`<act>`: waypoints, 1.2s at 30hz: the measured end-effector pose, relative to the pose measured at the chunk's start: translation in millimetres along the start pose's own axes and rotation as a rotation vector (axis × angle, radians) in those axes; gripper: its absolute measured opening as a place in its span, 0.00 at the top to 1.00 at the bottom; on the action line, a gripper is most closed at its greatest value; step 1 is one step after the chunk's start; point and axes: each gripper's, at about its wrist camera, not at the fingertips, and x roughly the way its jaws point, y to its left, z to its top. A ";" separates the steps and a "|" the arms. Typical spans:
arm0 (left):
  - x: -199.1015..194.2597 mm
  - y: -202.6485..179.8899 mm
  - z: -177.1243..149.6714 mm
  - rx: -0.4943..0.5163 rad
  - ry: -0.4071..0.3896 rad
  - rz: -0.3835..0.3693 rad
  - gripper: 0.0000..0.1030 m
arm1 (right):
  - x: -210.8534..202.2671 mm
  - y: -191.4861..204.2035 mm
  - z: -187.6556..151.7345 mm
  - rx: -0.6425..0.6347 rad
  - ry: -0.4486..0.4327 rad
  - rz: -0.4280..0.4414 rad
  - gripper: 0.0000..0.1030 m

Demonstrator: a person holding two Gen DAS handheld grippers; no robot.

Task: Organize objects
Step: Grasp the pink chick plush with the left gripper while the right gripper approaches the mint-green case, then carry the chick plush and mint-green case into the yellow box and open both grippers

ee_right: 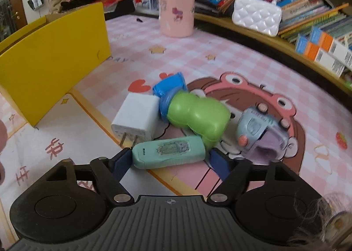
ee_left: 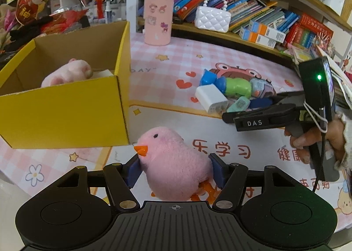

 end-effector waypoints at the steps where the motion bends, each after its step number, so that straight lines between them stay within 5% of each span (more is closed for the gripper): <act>1: -1.5 1.4 0.0 0.001 -0.007 -0.004 0.38 | -1.5 1.1 -0.8 0.003 -0.006 0.000 0.34; 8: -6.1 10.5 -6.4 0.026 -0.018 -0.054 0.38 | -24.2 24.7 -7.8 0.006 -0.018 -0.068 0.35; 24: -35.3 79.2 -38.3 -0.035 -0.035 -0.084 0.38 | -94.5 130.7 -30.8 0.321 0.021 -0.182 0.34; 36: -72.6 138.2 -71.3 -0.085 -0.033 -0.036 0.38 | -100.4 227.8 -35.2 0.222 0.044 -0.130 0.34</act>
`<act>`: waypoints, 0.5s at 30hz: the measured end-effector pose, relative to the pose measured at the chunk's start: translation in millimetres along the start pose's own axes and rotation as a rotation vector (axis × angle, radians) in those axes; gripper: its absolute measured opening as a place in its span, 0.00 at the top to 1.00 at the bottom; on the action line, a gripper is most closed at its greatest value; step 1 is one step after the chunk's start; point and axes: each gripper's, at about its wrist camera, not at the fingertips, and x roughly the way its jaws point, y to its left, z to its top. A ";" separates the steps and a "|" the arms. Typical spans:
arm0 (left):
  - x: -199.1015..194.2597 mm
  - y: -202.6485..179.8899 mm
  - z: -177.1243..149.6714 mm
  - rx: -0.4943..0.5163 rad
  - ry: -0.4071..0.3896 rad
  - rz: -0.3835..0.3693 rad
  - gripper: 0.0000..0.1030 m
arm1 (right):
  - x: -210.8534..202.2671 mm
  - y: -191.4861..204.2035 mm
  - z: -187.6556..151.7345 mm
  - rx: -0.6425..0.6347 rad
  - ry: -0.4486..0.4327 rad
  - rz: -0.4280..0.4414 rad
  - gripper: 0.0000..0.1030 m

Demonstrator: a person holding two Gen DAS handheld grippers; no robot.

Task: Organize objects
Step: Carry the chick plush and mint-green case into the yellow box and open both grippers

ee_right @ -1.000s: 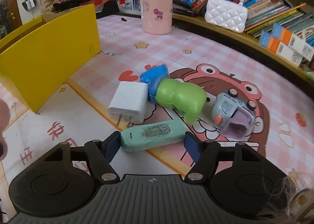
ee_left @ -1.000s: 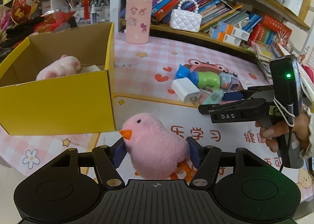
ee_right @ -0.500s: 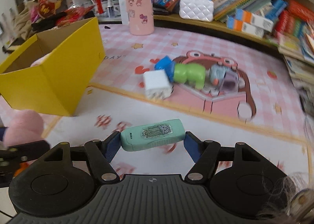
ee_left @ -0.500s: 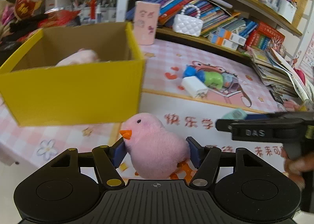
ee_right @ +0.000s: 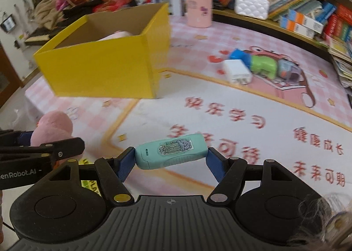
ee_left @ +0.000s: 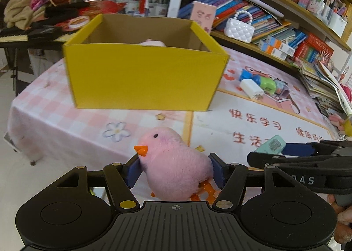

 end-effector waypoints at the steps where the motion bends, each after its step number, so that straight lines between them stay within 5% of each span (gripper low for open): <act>1: -3.2 4.5 -1.6 -0.003 -0.001 0.004 0.38 | -0.5 7.3 -2.3 -0.006 0.004 0.006 0.34; 15: -39.2 47.1 -22.5 -0.002 -0.023 0.030 0.38 | -13.0 67.7 -23.1 -0.031 -0.002 0.044 0.34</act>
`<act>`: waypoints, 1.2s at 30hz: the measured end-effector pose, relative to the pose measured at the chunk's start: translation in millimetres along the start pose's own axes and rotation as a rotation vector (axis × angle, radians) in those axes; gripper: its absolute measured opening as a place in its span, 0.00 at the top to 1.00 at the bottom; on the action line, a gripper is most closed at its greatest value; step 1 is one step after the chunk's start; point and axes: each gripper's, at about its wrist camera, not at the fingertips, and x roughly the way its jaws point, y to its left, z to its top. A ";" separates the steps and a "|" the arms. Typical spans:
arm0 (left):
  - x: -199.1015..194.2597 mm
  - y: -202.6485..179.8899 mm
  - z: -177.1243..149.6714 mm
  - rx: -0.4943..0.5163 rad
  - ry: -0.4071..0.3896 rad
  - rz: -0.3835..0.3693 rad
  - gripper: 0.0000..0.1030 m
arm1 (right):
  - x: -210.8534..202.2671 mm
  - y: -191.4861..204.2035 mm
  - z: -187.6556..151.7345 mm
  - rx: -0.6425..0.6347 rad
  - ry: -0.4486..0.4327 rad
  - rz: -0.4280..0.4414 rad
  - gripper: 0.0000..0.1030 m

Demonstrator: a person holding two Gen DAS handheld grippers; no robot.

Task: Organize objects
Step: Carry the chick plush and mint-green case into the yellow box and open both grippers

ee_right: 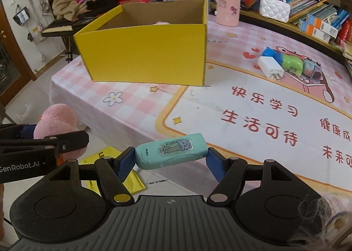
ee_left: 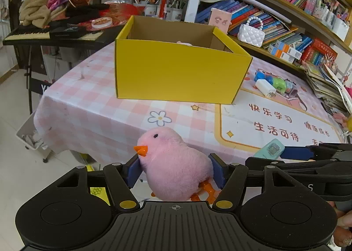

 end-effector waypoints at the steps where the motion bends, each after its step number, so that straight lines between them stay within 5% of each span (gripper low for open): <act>1: -1.7 2.1 -1.1 0.004 -0.002 -0.001 0.38 | -0.4 2.6 -0.9 0.000 -0.001 -0.001 0.34; 12: -18.4 21.2 10.2 0.018 -0.069 -0.014 0.38 | -6.0 24.3 6.3 0.019 -0.042 -0.014 0.34; 25: -10.1 4.5 122.9 0.032 -0.346 -0.020 0.38 | -8.5 9.9 125.0 -0.129 -0.347 -0.068 0.34; 29: 22.1 -6.2 147.1 0.058 -0.313 0.029 0.37 | 18.0 3.1 154.4 -0.174 -0.348 -0.065 0.34; 36: 80.9 -11.7 165.8 0.050 -0.213 0.102 0.37 | 81.6 0.2 177.2 -0.332 -0.222 -0.027 0.34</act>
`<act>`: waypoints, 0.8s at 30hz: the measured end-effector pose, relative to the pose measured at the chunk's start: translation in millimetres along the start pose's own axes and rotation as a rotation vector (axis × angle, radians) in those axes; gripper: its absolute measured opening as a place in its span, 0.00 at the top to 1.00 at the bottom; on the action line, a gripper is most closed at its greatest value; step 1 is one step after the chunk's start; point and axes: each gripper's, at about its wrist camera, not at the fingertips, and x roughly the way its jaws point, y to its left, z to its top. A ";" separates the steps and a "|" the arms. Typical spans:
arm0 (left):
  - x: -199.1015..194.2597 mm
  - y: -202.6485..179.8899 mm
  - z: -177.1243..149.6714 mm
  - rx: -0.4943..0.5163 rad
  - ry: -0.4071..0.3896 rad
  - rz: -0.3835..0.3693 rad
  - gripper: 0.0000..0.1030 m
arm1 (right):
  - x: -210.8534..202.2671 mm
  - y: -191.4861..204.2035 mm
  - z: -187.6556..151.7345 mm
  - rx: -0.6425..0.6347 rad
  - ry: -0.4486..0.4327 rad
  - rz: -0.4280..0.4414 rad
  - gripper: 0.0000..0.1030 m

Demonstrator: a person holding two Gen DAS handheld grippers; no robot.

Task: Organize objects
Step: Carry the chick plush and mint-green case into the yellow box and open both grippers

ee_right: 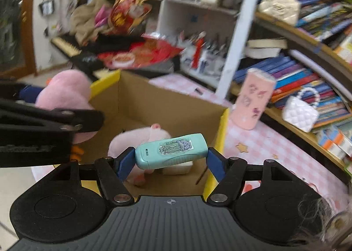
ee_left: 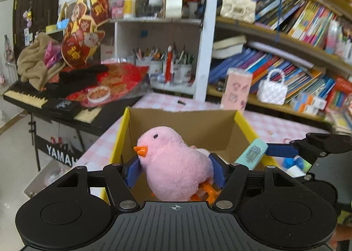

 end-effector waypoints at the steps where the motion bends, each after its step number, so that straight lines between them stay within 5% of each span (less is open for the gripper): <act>1: 7.4 -0.5 -0.8 -0.006 0.016 0.009 0.37 | 8.5 -0.9 0.5 -0.016 0.010 0.010 0.34; 14: 58.7 7.5 -7.3 -0.097 0.144 0.053 0.39 | 63.1 -16.0 8.9 -0.061 0.176 0.164 0.34; 24: 61.1 5.0 -5.3 -0.091 0.134 0.056 0.33 | 72.5 -8.4 10.0 -0.122 0.190 0.130 0.34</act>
